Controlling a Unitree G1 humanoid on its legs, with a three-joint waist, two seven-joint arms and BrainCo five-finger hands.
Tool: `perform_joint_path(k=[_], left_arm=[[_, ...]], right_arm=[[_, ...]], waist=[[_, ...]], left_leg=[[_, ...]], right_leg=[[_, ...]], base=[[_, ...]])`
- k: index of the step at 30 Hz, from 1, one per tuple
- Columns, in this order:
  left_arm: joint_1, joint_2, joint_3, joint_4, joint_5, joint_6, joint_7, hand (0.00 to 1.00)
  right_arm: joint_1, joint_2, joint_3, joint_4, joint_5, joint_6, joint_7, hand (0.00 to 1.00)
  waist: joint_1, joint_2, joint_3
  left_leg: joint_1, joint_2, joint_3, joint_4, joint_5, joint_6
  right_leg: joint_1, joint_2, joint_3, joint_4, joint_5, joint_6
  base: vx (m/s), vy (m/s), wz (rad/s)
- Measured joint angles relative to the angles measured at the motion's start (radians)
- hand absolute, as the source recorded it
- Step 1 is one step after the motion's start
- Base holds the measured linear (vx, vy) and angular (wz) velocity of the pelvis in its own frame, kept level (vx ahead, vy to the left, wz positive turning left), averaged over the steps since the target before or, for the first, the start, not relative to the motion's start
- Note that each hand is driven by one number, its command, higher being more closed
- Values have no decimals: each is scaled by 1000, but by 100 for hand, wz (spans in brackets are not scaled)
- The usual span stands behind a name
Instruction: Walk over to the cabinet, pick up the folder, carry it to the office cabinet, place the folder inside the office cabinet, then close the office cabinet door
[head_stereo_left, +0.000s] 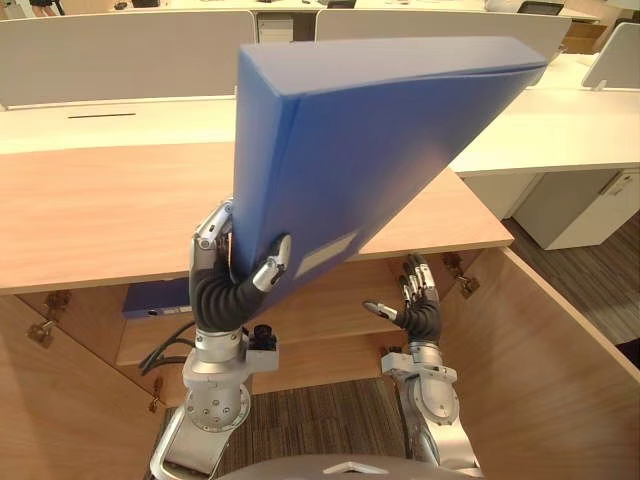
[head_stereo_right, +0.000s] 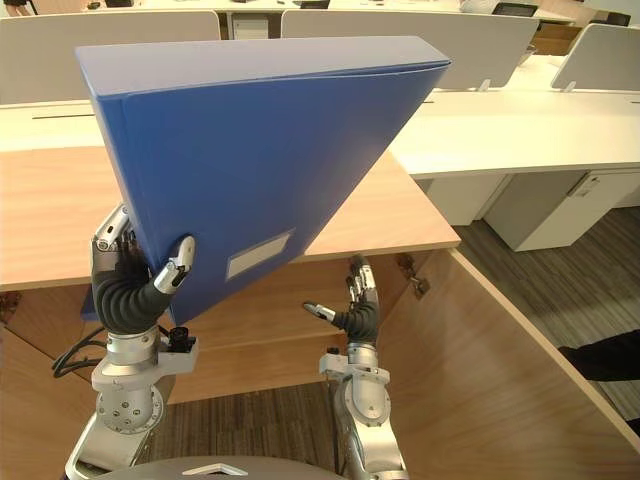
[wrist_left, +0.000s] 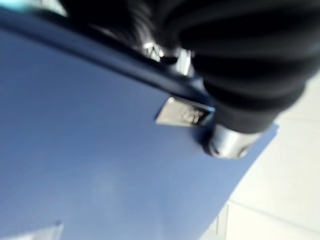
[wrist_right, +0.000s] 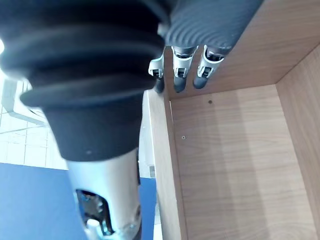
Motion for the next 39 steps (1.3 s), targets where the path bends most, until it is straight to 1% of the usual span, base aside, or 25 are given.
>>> perform_joint_path(k=[3, 7, 12, 15, 17, 19, 21, 24, 27, 30, 33, 35, 37, 39], left_arm=[[24, 0, -16, 0, -17, -1, -2, 100], [55, 2, -13, 22, -16, 1, -18, 100], [67, 2, -11, 47, -17, 2, -18, 100], [68, 3, -10, 81, -17, 2, -37, 100], [69, 3, -11, 103, -17, 2, -50, 100], [69, 4, -11, 108, -28, 2, -60, 100], [69, 4, -11, 108, -48, 1, -68, 100], [69, 5, -10, 109, -57, 1, -69, 100], [69, 9, -9, 121, -81, 0, -81, 100], [69, 16, 1, 142, -97, -2, -88, 100], [61, 38, 14, 154, -132, -2, -104, 100], [53, 47, 37, 175, -136, -5, -120, 100], [52, 65, 63, 189, -164, -5, -145, 100], [52, 73, 96, 193, -181, -5, -159, 100]], right_arm=[[-1, 0, 1, -107, -35, -30, -20, 0], [-1, 0, 3, -181, -52, -59, -29, 0], [-1, -2, 10, -238, -52, -66, -29, 0], [-10, -5, 32, -262, -52, -83, -28, 0], [-16, -8, 32, -262, -52, -83, -28, 0], [-22, -25, 31, -262, -51, -82, -28, 0], [-32, -58, 31, -262, -48, -82, -24, 0], [-58, -88, 31, -261, -27, -82, -19, 0], [-65, -93, 30, -261, 13, -82, 9, 0], [-66, -121, 31, -249, 70, -82, 40, 0], [-68, -146, 30, -229, 140, -81, 92, 0], [-81, -163, 31, -186, 193, -80, 132, 0], [-89, -173, 30, -140, 249, -78, 178, 0], [-89, -183, 30, -120, 280, -73, 212, 0]], waist=[[0, 0, 0], [0, -1, 1], [0, -5, 3], [0, -7, 5], [1, -9, 5], [1, -11, 7], [2, -13, 7], [2, -13, 7], [4, -13, 7], [4, -14, 7], [4, -14, 7], [4, -14, 7], [4, -13, 7], [3, -13, 7]], left_leg=[[1, 0, 0, 0, 0, 0], [2, 0, 1, 0, 0, 0], [4, 0, 1, 0, 0, 0], [6, 0, 4, 0, -1, 1], [7, -1, 5, 0, -2, 2], [7, -1, 5, 0, -2, 2], [7, -1, 5, 0, -2, 3], [3, -1, 4, 0, -2, 3], [-1, -1, 1, 0, -2, 3], [-5, -2, -6, 0, -1, 3], [-9, -2, -17, -1, 1, 6], [-11, -2, -21, -5, 3, 6], [-13, -2, -28, -6, 7, 6], [-20, -2, -39, -6, 10, 6]], right_leg=[[0, 0, 0, 0, 0, 0], [-1, 0, 1, 0, 0, 0], [0, 0, 1, 0, 0, 0], [0, 0, 4, 1, 0, 0], [0, 0, 6, 2, 0, 0], [0, 0, 7, 2, 0, 0], [0, 0, 7, 1, 0, 1], [0, 0, 7, 1, 0, 1], [0, 0, 2, 1, 0, 1], [0, -1, -5, 1, 0, 1], [1, -2, -12, 1, 0, 1], [2, -2, -16, 1, 0, 1], [3, -2, -24, 1, 0, 1], [2, -2, -33, 1, 0, 1]], base=[[0, 0, 0], [0, 0, 0], [0, 0, 0], [0, 0, 0], [0, 0, 0], [0, 0, 0], [0, 0, 0], [0, 0, 0], [0, 0, 4], [0, 0, 7], [-7, -4, 8], [-30, -15, 8], [-35, -18, 10], [-26, -19, 14]])
